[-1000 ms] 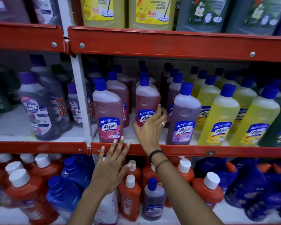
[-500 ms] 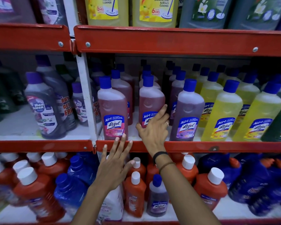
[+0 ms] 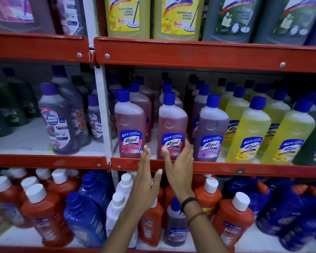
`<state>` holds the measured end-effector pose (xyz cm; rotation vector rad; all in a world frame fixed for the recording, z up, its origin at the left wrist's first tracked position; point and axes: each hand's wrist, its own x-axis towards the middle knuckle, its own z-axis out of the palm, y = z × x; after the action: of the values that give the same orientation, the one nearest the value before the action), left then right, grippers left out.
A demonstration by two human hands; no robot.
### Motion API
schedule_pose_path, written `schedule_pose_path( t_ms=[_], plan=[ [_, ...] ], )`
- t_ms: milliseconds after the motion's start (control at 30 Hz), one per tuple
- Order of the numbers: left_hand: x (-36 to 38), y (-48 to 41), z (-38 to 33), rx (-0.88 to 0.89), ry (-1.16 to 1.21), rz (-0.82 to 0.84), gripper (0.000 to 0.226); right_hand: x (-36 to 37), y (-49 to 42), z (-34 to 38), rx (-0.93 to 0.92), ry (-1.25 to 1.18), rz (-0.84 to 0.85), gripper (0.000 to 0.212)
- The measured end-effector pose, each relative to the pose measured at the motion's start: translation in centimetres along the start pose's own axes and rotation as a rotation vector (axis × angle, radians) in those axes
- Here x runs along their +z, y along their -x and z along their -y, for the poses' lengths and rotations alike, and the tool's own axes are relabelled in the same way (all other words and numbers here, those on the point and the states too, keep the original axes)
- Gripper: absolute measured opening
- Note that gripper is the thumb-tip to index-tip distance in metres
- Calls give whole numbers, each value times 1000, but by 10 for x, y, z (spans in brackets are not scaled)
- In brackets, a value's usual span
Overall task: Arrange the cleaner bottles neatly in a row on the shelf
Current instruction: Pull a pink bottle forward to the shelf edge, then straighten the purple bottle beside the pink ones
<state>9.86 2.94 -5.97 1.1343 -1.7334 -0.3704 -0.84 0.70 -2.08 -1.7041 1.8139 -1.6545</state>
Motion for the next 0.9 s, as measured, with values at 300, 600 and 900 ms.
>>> schedule_pose_path(
  t_ms=[300,600,900],
  plan=[
    [-7,-37,-6,-229,274,179,63,-26,-6,-12,74,-403,103,36],
    [-3,-40,-4,-310,400,141,66,-32,-8,-14,75,-494,118,24],
    [25,-32,-65,-23,401,-311,32,-78,-14,-50,-144,-414,-266,44]
  ],
)
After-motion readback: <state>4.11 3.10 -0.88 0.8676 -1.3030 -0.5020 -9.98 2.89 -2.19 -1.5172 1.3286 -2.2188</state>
